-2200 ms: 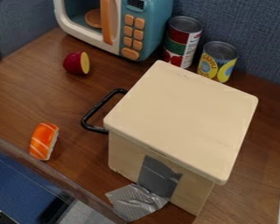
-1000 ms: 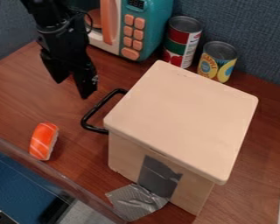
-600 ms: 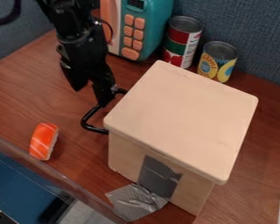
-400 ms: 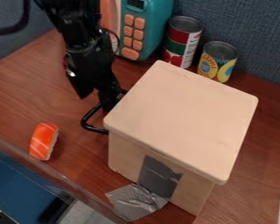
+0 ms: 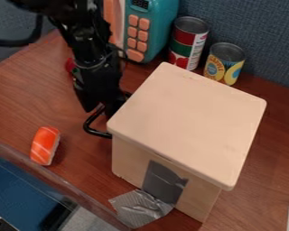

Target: Open the drawer

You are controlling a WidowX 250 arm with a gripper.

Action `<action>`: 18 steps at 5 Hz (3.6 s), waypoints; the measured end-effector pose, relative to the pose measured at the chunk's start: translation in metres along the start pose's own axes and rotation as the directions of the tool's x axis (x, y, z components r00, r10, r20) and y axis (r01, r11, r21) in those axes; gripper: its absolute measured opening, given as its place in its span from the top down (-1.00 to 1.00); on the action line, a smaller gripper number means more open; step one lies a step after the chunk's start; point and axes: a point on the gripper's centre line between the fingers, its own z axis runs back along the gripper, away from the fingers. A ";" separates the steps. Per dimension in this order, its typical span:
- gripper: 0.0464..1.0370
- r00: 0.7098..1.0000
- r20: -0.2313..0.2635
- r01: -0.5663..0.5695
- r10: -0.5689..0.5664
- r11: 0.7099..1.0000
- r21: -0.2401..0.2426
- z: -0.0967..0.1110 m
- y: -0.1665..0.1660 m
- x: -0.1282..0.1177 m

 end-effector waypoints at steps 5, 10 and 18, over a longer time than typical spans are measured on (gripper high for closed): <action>0.78 0.996 -0.059 -0.054 0.059 0.994 0.096 0.006 0.058 -0.021; 0.79 0.995 -0.095 -0.023 0.034 0.993 0.112 0.019 0.101 -0.034; -0.92 0.958 -0.050 0.280 -0.281 0.959 -0.037 0.103 -0.011 0.041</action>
